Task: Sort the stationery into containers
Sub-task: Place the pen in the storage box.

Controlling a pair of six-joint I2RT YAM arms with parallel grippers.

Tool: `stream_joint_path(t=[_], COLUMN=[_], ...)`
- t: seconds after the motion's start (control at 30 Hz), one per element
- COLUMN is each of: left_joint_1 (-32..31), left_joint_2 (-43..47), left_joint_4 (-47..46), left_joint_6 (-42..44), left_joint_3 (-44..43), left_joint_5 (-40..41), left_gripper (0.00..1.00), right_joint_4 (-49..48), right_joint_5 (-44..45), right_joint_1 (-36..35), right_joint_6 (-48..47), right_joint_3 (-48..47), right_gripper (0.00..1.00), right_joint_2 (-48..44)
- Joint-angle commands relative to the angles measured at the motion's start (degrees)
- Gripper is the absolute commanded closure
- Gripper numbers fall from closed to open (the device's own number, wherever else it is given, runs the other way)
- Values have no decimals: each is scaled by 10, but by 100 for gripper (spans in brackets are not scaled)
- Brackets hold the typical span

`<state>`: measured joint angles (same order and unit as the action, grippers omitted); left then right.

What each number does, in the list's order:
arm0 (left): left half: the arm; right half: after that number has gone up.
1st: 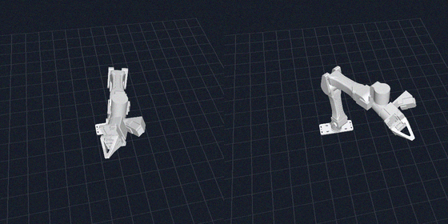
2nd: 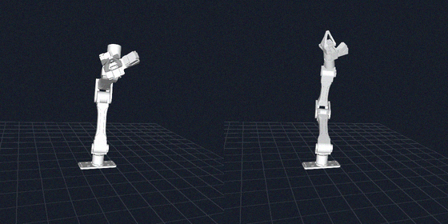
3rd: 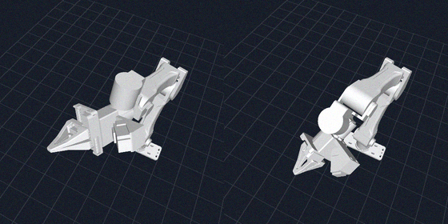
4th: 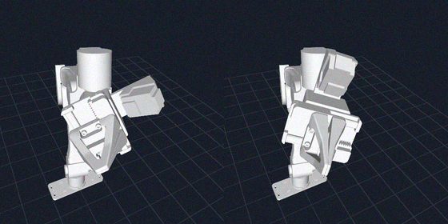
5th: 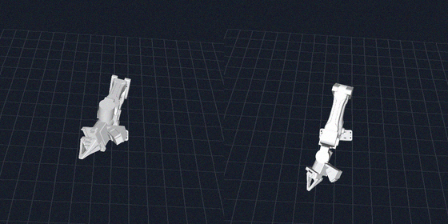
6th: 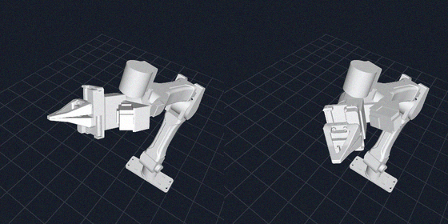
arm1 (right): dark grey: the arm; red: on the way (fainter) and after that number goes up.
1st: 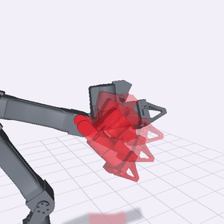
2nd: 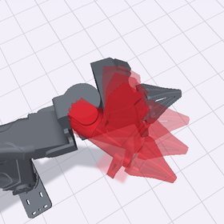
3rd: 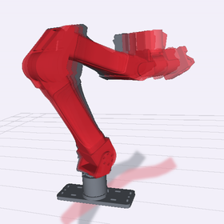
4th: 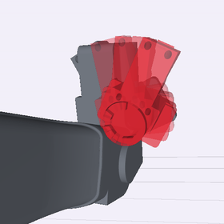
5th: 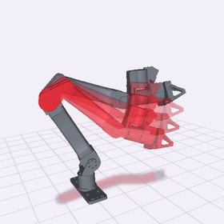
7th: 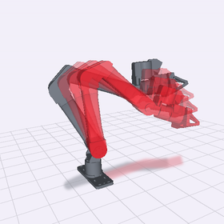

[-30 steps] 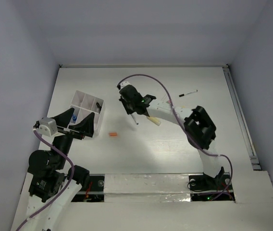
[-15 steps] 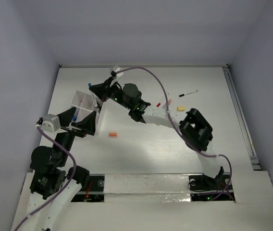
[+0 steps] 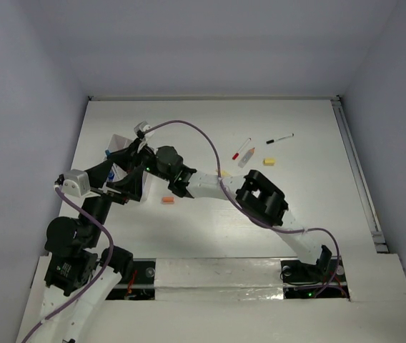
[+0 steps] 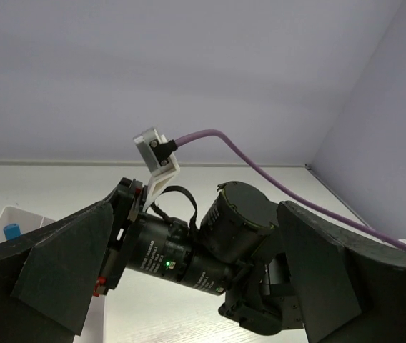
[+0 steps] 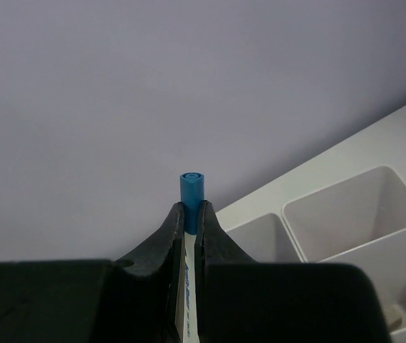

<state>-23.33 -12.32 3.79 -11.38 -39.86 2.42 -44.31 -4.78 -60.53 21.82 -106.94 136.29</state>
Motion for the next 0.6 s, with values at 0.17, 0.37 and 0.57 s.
stream_joint_path(t=[0.17,0.37,0.57], left_joint_1=[3,3,3], left_joint_2=[-7,-5,-7], left_joint_4=[-26,-26,-26], left_joint_6=[-3,-3,-3], left_joint_3=[-4,-4,-4], left_joint_5=[-12,-12,-13], left_gripper=[1,1,1], right_joint_4=[-46,-46,-51], right_joint_5=[28,35,36], right_joint_1=[1,1,1], right_joint_6=[-5,-1,1], right_joint_3=[-25,-26,-16], right_gripper=[100,100,85], right_joint_2=[21,35,34])
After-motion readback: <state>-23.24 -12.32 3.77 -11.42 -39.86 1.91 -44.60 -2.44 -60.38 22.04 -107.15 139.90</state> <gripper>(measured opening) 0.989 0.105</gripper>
